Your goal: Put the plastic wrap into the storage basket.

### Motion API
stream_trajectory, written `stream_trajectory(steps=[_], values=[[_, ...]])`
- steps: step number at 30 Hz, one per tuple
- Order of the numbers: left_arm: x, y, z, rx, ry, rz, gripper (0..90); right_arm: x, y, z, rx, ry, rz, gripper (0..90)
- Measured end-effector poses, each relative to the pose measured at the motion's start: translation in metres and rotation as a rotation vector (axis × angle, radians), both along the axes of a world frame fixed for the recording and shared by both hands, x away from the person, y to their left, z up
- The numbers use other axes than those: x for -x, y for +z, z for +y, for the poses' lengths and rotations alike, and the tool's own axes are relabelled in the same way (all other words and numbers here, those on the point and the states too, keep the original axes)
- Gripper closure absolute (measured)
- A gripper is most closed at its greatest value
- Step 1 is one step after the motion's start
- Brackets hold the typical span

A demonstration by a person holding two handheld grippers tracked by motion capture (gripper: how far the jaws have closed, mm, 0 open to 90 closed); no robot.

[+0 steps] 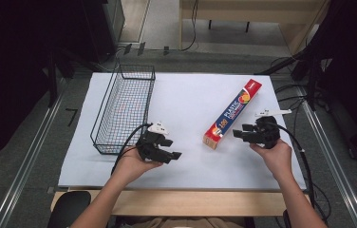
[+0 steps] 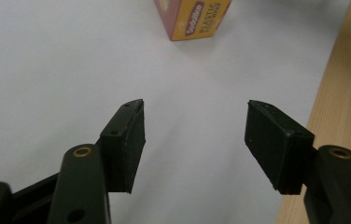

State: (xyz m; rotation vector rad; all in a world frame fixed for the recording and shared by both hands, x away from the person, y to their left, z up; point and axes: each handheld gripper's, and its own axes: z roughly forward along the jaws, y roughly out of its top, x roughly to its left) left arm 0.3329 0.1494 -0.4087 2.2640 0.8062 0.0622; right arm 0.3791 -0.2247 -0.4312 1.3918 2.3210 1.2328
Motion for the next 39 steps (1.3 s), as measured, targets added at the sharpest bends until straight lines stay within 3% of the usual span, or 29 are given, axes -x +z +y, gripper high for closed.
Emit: stream_trajectory(steps=[4,13,22,39], values=[[0.000,0.004,0.003,0.019,0.005,-0.019,36.6,0.000,-0.001,0.001,0.005,0.004,0.006,47.4],[-0.004,0.007,0.010,0.032,0.032,-0.009,35.3,0.001,0.000,0.000,0.003,0.004,0.013,48.4],[-0.004,0.008,0.011,0.008,0.024,-0.007,35.3,0.001,0.000,0.000,0.000,0.016,0.013,49.8],[-0.004,0.007,0.011,0.013,0.019,0.007,35.2,0.001,0.000,0.001,0.004,0.026,0.015,51.9]])
